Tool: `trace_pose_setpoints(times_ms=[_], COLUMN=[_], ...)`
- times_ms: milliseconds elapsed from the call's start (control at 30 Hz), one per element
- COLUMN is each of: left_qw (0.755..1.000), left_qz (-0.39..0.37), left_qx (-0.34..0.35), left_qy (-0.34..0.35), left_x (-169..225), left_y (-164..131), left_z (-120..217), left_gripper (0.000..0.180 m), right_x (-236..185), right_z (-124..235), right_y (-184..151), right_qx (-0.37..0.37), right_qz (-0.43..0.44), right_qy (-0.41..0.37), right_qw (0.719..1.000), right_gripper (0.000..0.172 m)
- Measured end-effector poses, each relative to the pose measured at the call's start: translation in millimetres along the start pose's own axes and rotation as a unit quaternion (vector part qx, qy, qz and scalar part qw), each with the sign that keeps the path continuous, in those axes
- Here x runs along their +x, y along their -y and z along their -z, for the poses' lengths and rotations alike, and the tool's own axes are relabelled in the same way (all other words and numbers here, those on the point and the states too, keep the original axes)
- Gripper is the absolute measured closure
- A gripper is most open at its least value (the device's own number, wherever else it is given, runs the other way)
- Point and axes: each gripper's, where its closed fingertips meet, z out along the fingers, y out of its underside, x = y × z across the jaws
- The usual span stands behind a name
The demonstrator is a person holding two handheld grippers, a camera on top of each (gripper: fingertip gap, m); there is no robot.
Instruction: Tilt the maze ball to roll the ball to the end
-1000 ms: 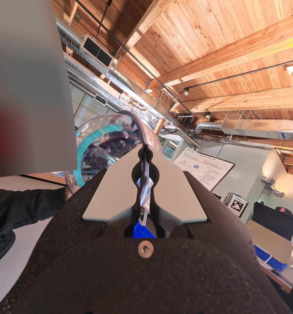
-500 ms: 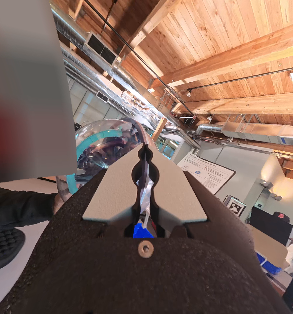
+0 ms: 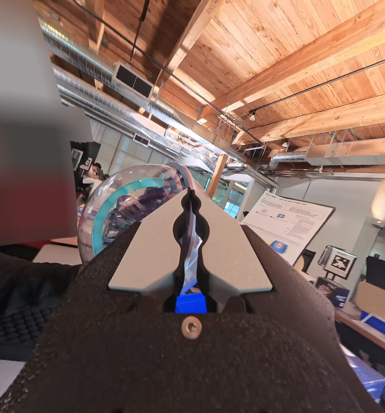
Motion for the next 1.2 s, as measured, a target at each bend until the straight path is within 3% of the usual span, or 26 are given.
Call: trace_pose_setpoints(times_ms=[267, 467, 567, 633, 700, 800, 1100, 1200], left_qw=[0.997, 0.986, 0.981, 0.978, 0.961, 0.944, 0.952, 0.955], left_qz=[0.064, 0.144, 0.175, 0.169, 0.206, 0.247, 0.219, 0.199], left_qx=[-0.025, -0.035, -0.017, -0.059, -0.134, -0.138, -0.153, -0.177], left_qy=[0.037, 0.073, 0.085, 0.106, 0.127, 0.169, 0.147, 0.129], left_x=[1, 1, 0, -1, 1, -6, -1, 8], left_y=[-20, -44, -45, -65, -110, -141, -143, -142], left_z=[13, 31, 42, 48, 58, 80, 87, 91], left_gripper=[0.174, 0.174, 0.174, 0.175, 0.176, 0.176, 0.175, 0.175], right_x=[-2, -6, -21, -28, -47, -60, -78, -83], right_z=[12, 31, 40, 50, 55, 69, 95, 112], right_y=[-23, -60, -94, -119, -163, -195, -209, -220], right_qx=[0.002, 0.000, -0.043, -0.023, -0.072, -0.104, -0.176, -0.208], right_qz=[-0.054, -0.152, -0.177, -0.258, -0.306, -0.331, -0.281, -0.312], right_qy=[-0.022, -0.042, -0.034, -0.048, -0.053, -0.070, -0.064, -0.075], right_qw=[0.998, 0.988, 0.983, 0.965, 0.948, 0.935, 0.941, 0.924], right_gripper=[0.172, 0.172, 0.172, 0.172, 0.172, 0.172, 0.172, 0.148])
